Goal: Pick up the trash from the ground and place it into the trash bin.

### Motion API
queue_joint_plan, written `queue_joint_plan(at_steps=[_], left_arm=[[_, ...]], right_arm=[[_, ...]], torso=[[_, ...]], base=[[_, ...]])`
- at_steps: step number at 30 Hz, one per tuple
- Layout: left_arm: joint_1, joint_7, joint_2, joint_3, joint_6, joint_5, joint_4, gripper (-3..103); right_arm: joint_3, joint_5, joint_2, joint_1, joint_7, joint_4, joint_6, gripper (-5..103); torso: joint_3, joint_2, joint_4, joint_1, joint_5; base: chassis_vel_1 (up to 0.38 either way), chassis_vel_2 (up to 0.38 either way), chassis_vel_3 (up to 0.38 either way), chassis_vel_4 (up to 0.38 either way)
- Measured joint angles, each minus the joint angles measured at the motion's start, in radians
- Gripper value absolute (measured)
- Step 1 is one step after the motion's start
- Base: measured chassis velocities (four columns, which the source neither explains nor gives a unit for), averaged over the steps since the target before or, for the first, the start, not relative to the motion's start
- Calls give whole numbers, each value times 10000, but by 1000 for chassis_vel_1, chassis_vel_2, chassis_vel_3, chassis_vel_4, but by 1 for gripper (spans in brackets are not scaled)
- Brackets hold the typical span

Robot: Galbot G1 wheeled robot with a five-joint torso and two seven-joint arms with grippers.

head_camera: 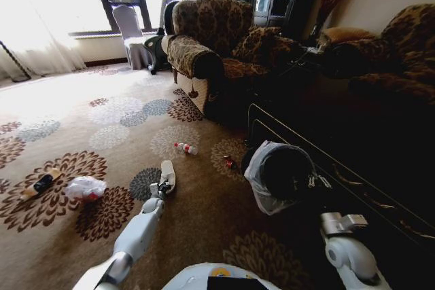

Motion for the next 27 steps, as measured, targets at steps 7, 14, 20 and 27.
queue_joint_plan(at_steps=[7, 14, 20, 27], left_arm=[[1021, 111, 628, -422, -343, -1327, -2056, 0], [2148, -79, 1272, -950, -1125, -384, -3648, 0], [3876, 17, 2194, -1465, -1256, 70, -6257, 0], [5435, 58, 2397, -2466, -1130, -122, -8926, 0]], right_arm=[[-95, 164, -83, 392, 1, -390, 116, 0], [-232, 263, -163, 646, 0, -610, 126, 0], [-69, 283, -102, 589, 3, -660, 233, 0], [-316, 181, -49, 900, 3, -770, 237, 0]], torso=[[0, 0, 2, 0, 0], [-1, 0, 4, 0, 1], [-1, 0, -4, 0, 0], [-1, 1, 2, 0, -2]], base=[[0, 0, 0, 0], [0, 0, 0, 0], [0, 0, 0, 0], [0, 0, 0, 0]])
